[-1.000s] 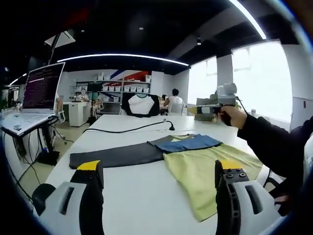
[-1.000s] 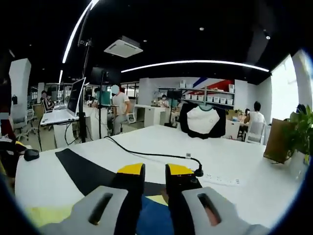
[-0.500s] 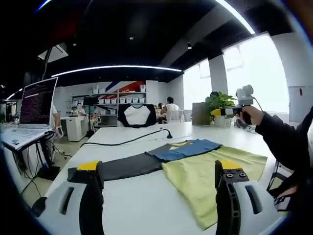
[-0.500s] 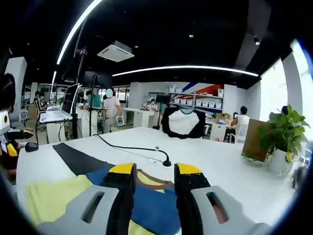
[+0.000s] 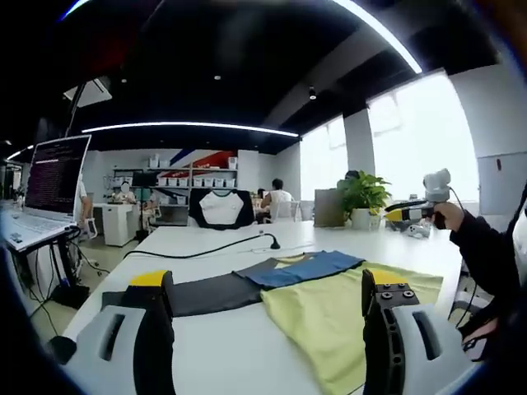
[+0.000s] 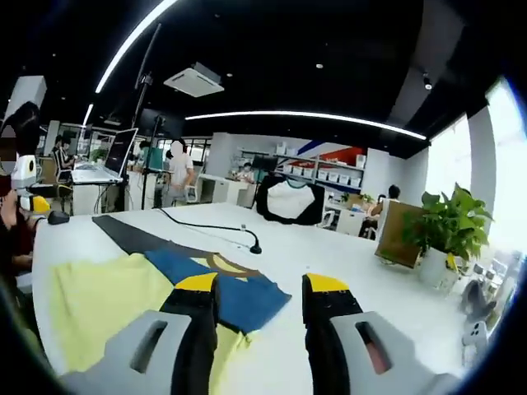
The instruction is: Fold the garment on the visible template until the final outline fits inside the template.
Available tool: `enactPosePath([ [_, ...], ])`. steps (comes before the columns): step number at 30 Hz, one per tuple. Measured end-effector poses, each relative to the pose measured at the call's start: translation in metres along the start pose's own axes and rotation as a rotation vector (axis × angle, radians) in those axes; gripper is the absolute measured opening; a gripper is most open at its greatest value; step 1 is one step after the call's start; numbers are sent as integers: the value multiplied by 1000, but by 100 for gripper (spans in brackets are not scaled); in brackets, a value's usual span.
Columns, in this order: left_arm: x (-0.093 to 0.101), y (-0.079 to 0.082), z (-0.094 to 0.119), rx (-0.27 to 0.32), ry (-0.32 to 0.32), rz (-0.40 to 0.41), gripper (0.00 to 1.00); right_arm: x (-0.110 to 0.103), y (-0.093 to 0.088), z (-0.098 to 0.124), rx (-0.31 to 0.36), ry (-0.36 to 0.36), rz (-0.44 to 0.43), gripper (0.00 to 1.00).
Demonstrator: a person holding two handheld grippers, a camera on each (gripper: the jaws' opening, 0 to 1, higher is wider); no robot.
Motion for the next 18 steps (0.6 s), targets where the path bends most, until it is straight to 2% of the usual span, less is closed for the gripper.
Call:
enactPosePath([
  [2, 5, 9, -1, 57, -24, 16, 100, 4, 1, 12, 22, -19, -16, 39],
  [4, 12, 14, 1, 85, -51, 21, 100, 6, -1, 22, 28, -33, -29, 39],
  [8, 17, 15, 1, 71, -49, -4, 100, 12, -5, 43, 34, -80, -36, 41],
  [12, 14, 13, 0, 52, -36, -8, 100, 21, -7, 65, 62, -155, -21, 56],
  [17, 12, 10, -2, 37, -28, 5, 100, 24, -12, 87, 79, -187, -31, 60],
  [18, 13, 10, -2, 36, -28, 6, 100, 24, -14, 89, 77, -182, -23, 63],
])
Point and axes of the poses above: the point that each gripper's makers call its tool centre point, and the gripper's own axes: z roughly backward along the fingers, x roughly to its right, y roughly out of its top, the point moved 2 cm from there along z, roughly backward along the fingers, and after that the axes turned 1 degree about -y, right-handed, at the moved point
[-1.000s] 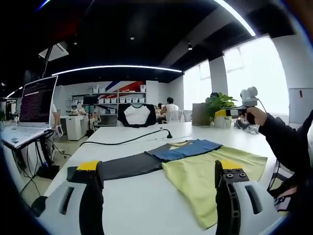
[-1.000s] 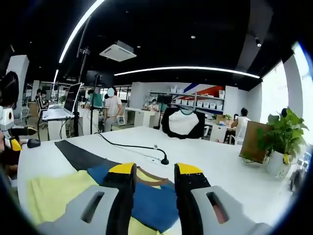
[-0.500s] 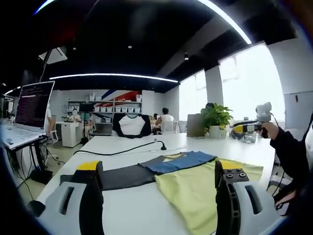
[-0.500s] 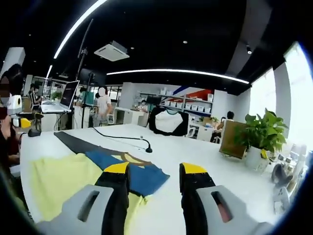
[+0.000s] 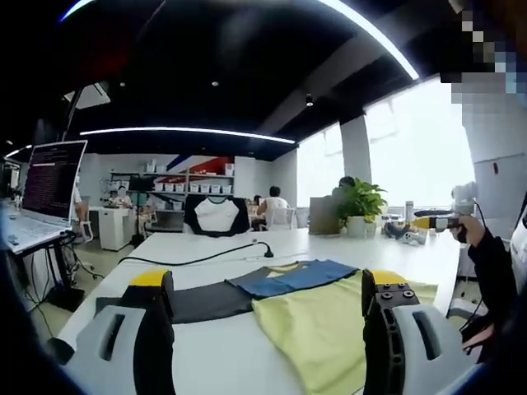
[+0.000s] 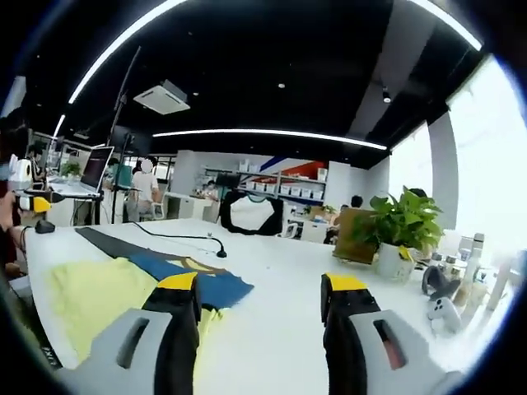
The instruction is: Fold the garment on the visible template until the final outline fits inside the template.
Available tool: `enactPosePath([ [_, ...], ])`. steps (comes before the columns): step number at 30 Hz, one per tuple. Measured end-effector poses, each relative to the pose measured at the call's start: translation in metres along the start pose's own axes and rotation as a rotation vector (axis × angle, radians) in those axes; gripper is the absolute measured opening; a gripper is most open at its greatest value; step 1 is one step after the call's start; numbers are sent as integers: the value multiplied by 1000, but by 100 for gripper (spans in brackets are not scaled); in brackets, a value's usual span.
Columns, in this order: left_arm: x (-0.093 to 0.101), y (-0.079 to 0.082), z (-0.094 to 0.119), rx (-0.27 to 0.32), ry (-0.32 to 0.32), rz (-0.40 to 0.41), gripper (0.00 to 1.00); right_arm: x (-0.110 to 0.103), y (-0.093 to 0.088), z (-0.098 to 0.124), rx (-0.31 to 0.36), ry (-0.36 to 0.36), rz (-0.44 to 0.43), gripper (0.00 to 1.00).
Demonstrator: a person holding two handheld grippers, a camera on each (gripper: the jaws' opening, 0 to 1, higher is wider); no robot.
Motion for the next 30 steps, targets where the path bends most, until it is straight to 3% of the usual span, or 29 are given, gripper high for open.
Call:
enactPosePath([
  [1, 1, 0, -1, 1, -5, -2, 100, -1, 0, 4, 14, 33, 13, 72],
  [3, 1, -4, -3, -11, -6, -2, 100, 2, 5, 11, 66, 13, 9, 78],
  [9, 7, -3, -5, -26, -3, -9, 100, 6, -1, 26, 48, -5, 2, 82],
  [14, 14, 2, -5, -10, -7, -20, 100, 9, -7, 34, 44, -35, 80, 99],
  [17, 14, 3, -6, -8, -1, -24, 100, 9, -9, 39, 45, -42, 61, 100],
  [20, 9, 1, -7, -28, 43, -70, 100, 12, -10, 46, 40, -79, 114, 100],
  [25, 5, 0, -7, -28, 53, -57, 100, 20, -15, 54, 42, -101, 62, 99],
  [30, -5, 14, -7, 47, 90, -37, 100, 28, -13, 60, 56, -153, 54, 100],
])
Point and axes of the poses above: the point that each gripper's makers call its tool centre point, and the gripper's own axes: z roughly backward along the fingers, x roughly to its right, y roughly out of its top, the point moved 2 cm from there along z, roughly backward along the fingers, and after that the axes turned 1 degree about -y, right-handed, at the moved point
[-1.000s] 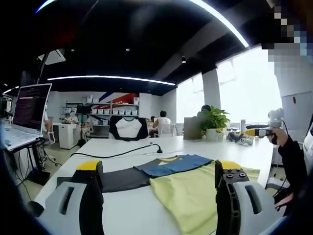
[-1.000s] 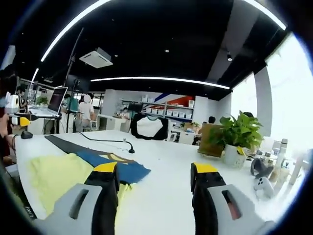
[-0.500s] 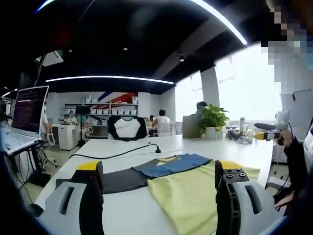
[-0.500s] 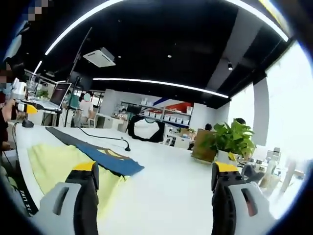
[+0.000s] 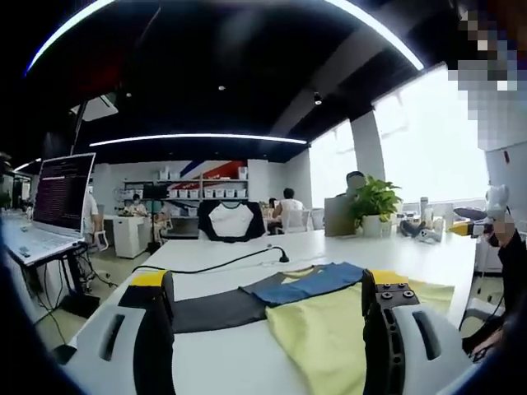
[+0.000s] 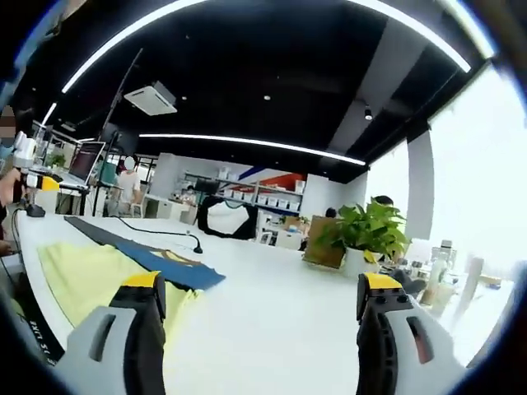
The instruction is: Fold the garment on the visible template until the final outline fits inside the template.
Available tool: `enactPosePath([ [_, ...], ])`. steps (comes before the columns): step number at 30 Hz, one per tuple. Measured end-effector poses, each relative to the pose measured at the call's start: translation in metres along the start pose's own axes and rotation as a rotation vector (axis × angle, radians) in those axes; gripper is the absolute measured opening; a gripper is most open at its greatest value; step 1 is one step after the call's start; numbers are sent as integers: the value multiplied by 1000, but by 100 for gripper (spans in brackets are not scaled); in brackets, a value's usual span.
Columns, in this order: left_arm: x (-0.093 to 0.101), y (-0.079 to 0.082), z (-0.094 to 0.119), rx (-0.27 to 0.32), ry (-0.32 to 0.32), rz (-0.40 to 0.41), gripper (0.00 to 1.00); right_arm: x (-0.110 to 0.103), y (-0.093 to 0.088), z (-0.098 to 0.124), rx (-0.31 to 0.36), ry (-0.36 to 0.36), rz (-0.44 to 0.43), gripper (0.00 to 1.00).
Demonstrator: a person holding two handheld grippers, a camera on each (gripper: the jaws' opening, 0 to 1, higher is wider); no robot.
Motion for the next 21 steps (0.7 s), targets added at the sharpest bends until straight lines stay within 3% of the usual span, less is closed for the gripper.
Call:
enactPosePath([
  [9, -19, 12, -10, -9, 37, -55, 100, -6, -6, -1, -2, 29, -31, 100],
  [12, -32, 12, -21, -29, 69, -82, 100, -7, -8, -1, -5, 34, -40, 100],
  [16, -48, 21, -31, -1, 83, -68, 100, -4, -11, -1, -19, 12, -36, 100],
  [19, -66, 30, -41, -5, 130, -122, 100, -3, -11, -1, -17, 9, -41, 100],
  [21, -73, 36, -48, -5, 127, -128, 100, 1, -8, -1, 4, -12, -67, 99],
])
Point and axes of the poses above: the point that each gripper's makers call its tool centre point, and the gripper's own axes: z roughly backward along the fingers, x roughly to its right, y roughly out of its top, the point moved 2 cm from there along z, roughly backward along the fingers, and after that the axes turned 1 degree about -y, right-handed, at the moved point
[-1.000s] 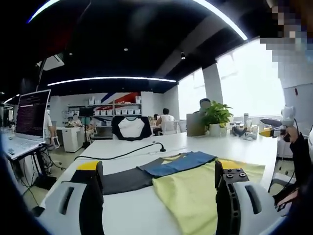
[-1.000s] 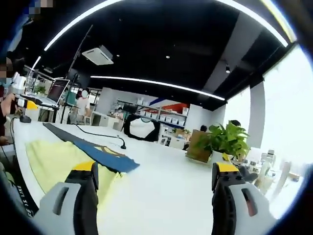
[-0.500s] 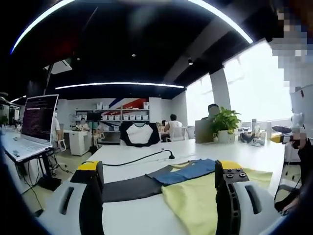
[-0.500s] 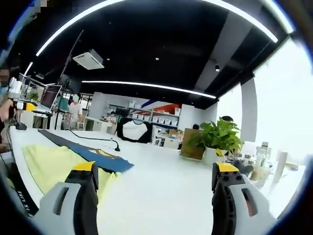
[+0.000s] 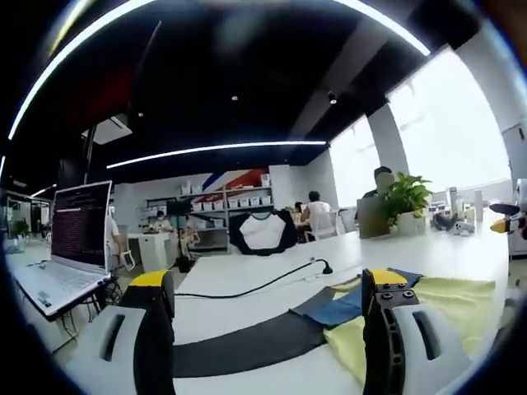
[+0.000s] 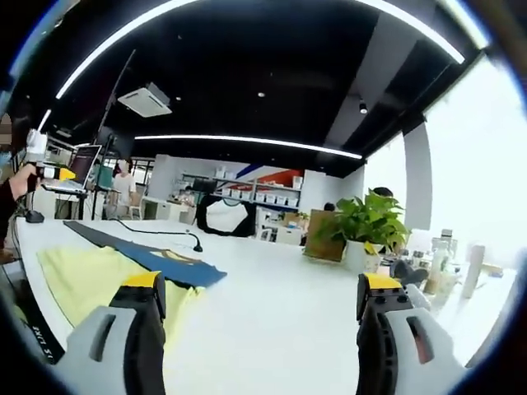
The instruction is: Fold the garment on the visible template until the final outline fits inside the template.
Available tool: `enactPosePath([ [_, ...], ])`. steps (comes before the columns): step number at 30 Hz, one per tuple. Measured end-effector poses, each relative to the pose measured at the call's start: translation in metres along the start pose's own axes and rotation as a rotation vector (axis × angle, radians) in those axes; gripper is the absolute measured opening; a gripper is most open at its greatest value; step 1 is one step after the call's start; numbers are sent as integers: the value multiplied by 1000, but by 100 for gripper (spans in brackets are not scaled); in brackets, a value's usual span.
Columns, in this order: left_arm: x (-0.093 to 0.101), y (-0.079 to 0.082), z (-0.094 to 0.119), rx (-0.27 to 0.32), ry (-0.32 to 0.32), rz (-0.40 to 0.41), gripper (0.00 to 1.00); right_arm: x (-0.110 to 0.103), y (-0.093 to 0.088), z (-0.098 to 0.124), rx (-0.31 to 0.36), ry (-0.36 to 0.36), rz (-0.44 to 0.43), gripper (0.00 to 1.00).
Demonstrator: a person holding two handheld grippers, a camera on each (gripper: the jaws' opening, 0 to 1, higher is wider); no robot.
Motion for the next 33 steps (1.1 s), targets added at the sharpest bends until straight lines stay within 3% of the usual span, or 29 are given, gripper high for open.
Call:
enactPosePath([
  [5, -23, 5, -18, 1, 25, -15, 100, 1, 0, 2, 0, 0, 6, 99],
  [8, -46, -3, -27, -8, 72, -19, 100, 2, -1, 1, -6, -6, 7, 99],
  [12, -69, -29, -38, -67, 91, 28, 97, 2, -4, 1, -12, -3, 0, 99],
  [14, -76, -48, -40, -127, 105, 37, 94, 3, -6, 1, -25, -5, -1, 98],
  [20, -92, -84, -48, -170, 138, 65, 94, 5, -6, 2, -35, -9, 2, 98],
  [28, -109, -134, -58, -270, 165, 138, 94, -1, -7, 0, -42, 16, -8, 97],
  [31, -117, -149, -58, -314, 207, 124, 92, -1, -7, 0, -41, 21, -11, 97],
  [33, -128, -158, -55, -324, 269, 144, 92, -1, -7, 0, -44, 23, -18, 96],
])
Point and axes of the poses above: the point that each gripper's makers call its tool centre point, and the gripper's own axes: z roughly backward along the fingers, x roughly to its right, y roughly out of its top, the point moved 2 cm from there along z, roughly backward along the fingers, and after that the axes turned 1 degree about -y, right-handed, at the moved point
